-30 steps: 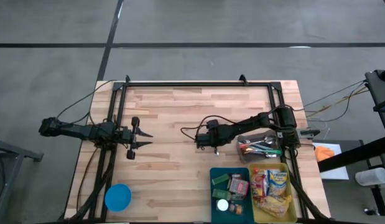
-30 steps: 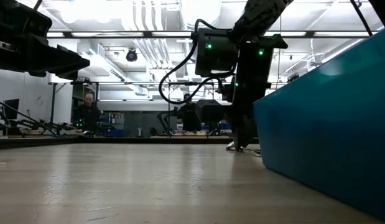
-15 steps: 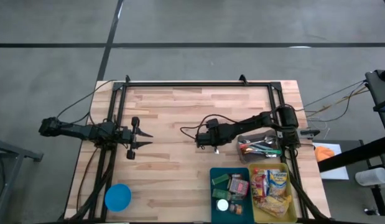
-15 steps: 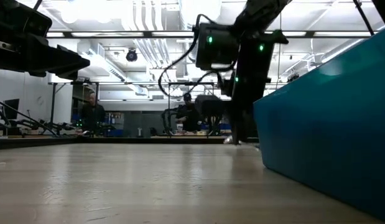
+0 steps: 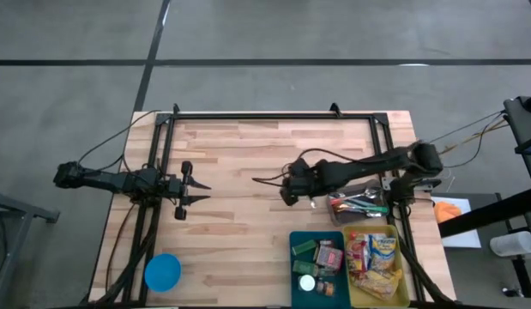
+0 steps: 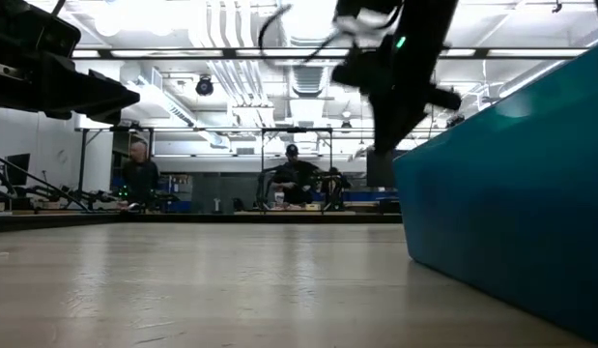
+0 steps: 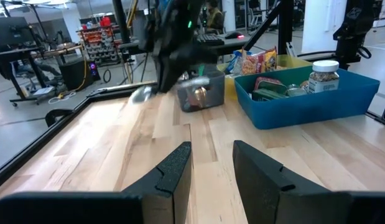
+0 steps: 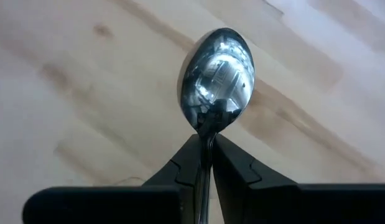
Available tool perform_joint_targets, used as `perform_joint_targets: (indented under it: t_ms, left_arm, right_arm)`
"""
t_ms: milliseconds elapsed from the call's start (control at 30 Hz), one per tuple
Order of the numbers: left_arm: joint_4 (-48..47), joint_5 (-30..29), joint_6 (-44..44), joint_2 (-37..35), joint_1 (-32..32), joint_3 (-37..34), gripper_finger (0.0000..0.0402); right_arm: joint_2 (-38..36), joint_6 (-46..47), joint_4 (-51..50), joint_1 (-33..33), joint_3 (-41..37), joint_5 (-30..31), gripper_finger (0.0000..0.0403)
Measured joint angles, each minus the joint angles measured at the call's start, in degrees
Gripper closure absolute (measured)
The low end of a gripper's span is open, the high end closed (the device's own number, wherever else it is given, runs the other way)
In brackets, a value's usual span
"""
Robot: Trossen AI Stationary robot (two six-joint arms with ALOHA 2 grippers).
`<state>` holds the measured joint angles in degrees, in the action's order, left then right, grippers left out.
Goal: Pick & Place Food Item
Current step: Put the silver spoon into the black bin
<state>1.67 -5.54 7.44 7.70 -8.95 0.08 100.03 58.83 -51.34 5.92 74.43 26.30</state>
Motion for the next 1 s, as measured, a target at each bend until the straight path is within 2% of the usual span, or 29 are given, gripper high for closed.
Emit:
perform_joint_targets:
  t_ms: [133,233,367,533,667,800,1000]
  left_arm:
    - [0.0,0.0,0.0,0.0,0.0,0.0,0.0282]
    - [0.0,0.0,0.0,0.0,0.0,0.0,0.0282]
    - [0.0,0.0,0.0,0.0,0.0,0.0,0.0282]
    - [0.0,0.0,0.0,0.0,0.0,0.0,0.0282]
    - [0.0,0.0,0.0,0.0,0.0,0.0,0.0282]
    - [0.0,0.0,-0.2,0.0,0.0,0.0,0.0282]
    - [0.0,0.0,-0.2,0.0,0.0,0.0,0.0282]
  right_arm:
    - [-6.3,-7.8,-5.2,1.5,0.0,-2.0,0.0374]
    - [-11.2,-12.1,-10.4,2.1,0.0,-5.7,0.0374]
    - [-17.1,-12.6,-16.8,3.0,0.0,-12.9,0.0374]
    - [-22.1,-14.0,-28.1,5.1,0.0,-17.4,0.0375]
    - [-24.3,-16.2,-34.7,6.8,0.0,-20.6,0.0375]
    - [-25.3,-19.8,-38.4,8.6,0.0,-20.8,0.0375]
    - [-25.0,-27.7,-38.7,10.4,-2.9,-20.8,0.0375]
